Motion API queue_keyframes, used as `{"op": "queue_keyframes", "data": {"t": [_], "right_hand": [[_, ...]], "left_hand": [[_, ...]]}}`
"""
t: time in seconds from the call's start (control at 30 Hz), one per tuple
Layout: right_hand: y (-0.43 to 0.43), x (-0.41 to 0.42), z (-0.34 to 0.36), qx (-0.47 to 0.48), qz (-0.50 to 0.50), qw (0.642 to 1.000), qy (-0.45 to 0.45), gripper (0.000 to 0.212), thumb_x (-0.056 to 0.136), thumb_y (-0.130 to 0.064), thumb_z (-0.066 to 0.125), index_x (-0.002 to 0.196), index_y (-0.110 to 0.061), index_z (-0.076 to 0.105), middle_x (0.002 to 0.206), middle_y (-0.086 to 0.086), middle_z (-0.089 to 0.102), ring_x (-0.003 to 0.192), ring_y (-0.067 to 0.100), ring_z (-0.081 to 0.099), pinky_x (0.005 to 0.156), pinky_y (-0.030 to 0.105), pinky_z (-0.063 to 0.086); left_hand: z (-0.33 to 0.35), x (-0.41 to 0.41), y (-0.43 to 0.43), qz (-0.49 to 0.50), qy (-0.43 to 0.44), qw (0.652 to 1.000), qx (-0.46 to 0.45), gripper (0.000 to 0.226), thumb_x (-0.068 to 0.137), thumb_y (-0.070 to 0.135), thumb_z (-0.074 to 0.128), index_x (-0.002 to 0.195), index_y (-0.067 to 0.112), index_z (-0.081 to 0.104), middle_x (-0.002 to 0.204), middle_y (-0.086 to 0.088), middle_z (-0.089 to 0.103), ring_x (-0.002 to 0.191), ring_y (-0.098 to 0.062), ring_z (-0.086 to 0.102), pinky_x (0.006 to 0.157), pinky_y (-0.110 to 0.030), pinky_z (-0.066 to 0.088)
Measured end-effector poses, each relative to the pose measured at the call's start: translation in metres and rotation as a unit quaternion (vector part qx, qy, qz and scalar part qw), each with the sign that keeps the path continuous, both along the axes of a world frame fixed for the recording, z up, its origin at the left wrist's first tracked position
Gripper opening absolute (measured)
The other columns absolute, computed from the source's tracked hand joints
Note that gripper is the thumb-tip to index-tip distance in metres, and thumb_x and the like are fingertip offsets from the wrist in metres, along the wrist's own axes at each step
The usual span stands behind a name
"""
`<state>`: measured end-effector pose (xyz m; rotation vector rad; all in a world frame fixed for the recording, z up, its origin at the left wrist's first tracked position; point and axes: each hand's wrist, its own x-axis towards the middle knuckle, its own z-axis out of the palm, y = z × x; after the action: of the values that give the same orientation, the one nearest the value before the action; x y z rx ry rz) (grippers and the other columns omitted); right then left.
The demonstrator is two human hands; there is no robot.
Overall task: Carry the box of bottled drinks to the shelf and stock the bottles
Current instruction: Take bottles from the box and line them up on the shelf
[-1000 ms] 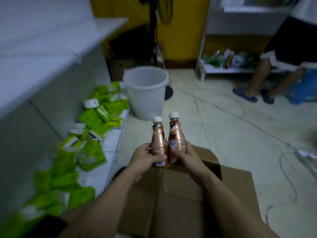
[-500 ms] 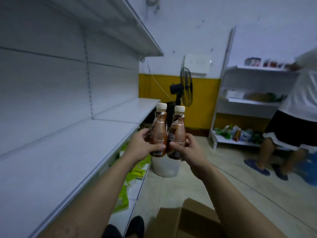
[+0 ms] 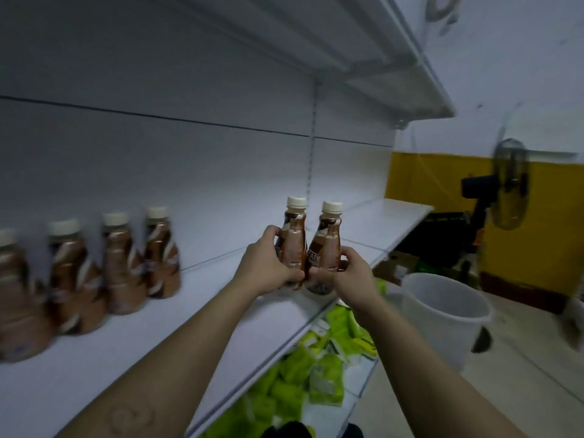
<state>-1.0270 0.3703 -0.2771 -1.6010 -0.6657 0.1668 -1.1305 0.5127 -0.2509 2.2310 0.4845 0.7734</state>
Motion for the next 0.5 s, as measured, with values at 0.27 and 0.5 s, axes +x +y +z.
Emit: {"op": "queue_keyframes", "data": {"t": [0.27,0.5], "right_hand": [[0.119,-0.014,-0.011,-0.038,0.103,0.993,0.044,0.050,0.052,-0.013,0.087,0.094,-0.026,0.063,0.091,-0.003,0.072,0.083,0.020,0.071,0.076,0.041,0.059],[0.178,-0.016,-0.019,-0.048,0.064,0.996,0.038,0.059,0.059,-0.014,0.084,0.109,-0.027,0.057,0.100,-0.001,0.070,0.090,0.022,0.068,0.085,0.043,0.056]], "left_hand": [[-0.011,-0.027,0.067,0.226,0.032,0.973,0.030,0.067,0.056,0.023,0.087,0.108,0.022,0.045,0.108,0.001,0.056,0.098,-0.022,0.059,0.081,-0.037,0.051],[-0.008,-0.015,0.086,0.271,0.034,0.961,0.045,0.089,0.073,0.011,0.076,0.144,0.016,0.022,0.137,-0.012,0.042,0.121,-0.030,0.049,0.093,-0.038,0.044]]}}
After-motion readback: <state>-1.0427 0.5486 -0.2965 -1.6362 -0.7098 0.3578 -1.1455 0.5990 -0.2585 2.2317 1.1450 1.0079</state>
